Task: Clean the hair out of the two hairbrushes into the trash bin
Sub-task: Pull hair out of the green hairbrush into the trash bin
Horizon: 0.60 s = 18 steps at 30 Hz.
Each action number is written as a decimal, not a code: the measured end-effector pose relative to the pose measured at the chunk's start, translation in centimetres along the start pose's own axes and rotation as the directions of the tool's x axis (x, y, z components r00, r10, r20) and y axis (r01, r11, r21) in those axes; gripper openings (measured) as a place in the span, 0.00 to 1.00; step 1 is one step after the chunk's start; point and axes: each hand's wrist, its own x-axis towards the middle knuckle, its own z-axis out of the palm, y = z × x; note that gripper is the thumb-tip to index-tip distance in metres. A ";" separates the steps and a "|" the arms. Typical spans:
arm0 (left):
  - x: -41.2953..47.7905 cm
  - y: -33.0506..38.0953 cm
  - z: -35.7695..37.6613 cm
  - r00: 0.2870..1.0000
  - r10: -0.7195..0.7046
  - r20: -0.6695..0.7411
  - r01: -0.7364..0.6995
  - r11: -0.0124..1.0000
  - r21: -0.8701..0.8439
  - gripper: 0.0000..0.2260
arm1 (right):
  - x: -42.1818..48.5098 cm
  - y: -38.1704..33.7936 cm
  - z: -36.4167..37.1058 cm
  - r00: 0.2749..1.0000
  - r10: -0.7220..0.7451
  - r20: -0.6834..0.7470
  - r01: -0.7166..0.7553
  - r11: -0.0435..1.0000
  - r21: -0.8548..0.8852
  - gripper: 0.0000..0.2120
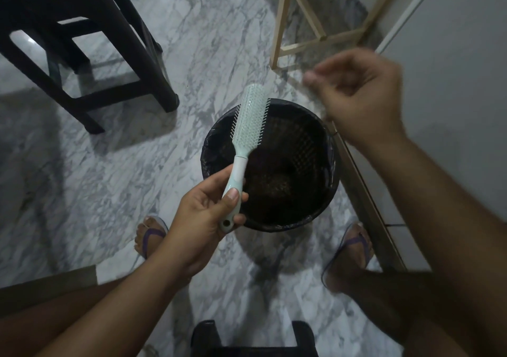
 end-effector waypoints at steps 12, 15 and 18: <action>-0.2 -0.7 0.1 0.999 0.032 0.039 -0.036 0.993 0.114 0.18 | -1.6 -0.3 2.5 0.913 0.266 0.309 -0.219 0.959 -0.178 0.12; -0.1 -0.6 0.1 1.000 0.011 0.023 -0.012 0.998 0.065 0.18 | -0.8 -0.3 2.0 0.969 0.104 0.222 -0.073 0.987 -0.147 0.12; -0.1 -0.4 0.2 1.000 0.013 0.022 -0.014 0.998 0.059 0.18 | 0.8 -0.3 0.4 0.999 -0.035 0.029 0.036 0.999 -0.004 0.12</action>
